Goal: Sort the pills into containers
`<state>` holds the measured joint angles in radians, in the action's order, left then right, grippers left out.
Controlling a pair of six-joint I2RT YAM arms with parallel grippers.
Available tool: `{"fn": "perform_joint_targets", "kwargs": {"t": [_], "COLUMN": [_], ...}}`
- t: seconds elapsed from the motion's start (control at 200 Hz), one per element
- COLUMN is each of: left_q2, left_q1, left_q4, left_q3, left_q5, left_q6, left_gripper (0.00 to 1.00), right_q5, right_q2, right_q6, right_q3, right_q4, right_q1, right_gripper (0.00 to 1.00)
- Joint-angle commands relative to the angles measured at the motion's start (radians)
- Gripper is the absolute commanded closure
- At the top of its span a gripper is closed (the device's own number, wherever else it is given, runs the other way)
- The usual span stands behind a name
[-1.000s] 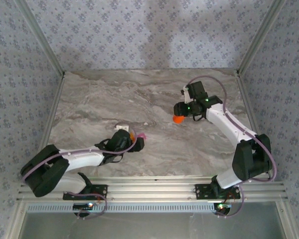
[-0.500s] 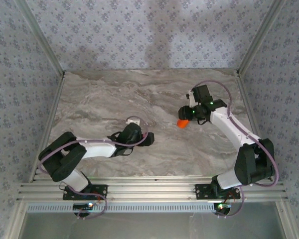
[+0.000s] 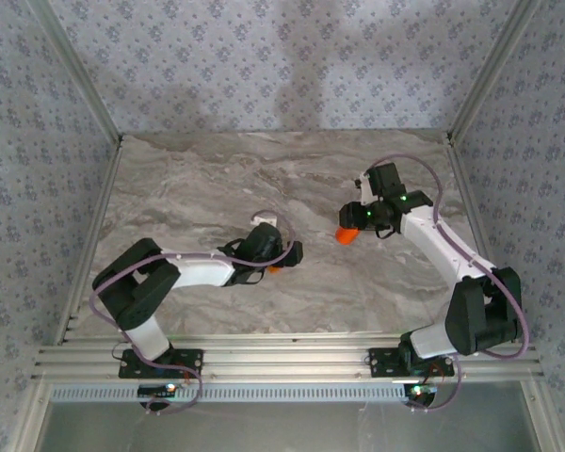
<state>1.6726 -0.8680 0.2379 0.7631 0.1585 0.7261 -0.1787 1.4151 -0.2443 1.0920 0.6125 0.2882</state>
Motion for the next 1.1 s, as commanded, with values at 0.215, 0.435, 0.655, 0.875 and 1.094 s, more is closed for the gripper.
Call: {"fn": "perform_joint_targets", "kwargs": {"t": [0.215,0.435,0.655,0.875,1.094], "left_q2": [-0.198,-0.199,-0.195,-0.226,-0.212], "left_q1": [-0.088,-0.141,-0.169,-0.18,-0.237], "left_q4": [-0.153,-0.155,-0.211,-0.218,-0.166], "left_q3": [-0.073,-0.088,-0.098,-0.125,-0.132], "left_q5": [0.09,0.125,0.276,0.266,0.235], "left_q6": [0.074,0.121,0.203,0.24,0.255], "left_gripper": [0.01,0.01,0.01,0.01,0.01], "right_q5": [-0.034,-0.027,-0.046,-0.044,-0.04], "right_q2": [-0.048,-0.073,-0.085,-0.079,-0.07], "right_q6": [-0.013,-0.015,-0.018,-0.019,-0.019], "right_q3": [-0.011,-0.011,-0.016,-0.024,-0.026], "right_q4": [-0.003,-0.007,0.013,-0.001,-0.007], "right_q1": [-0.006,-0.005,-0.005,-0.006,-0.006], "right_gripper": [0.56,0.56,0.56,0.55,0.55]}}
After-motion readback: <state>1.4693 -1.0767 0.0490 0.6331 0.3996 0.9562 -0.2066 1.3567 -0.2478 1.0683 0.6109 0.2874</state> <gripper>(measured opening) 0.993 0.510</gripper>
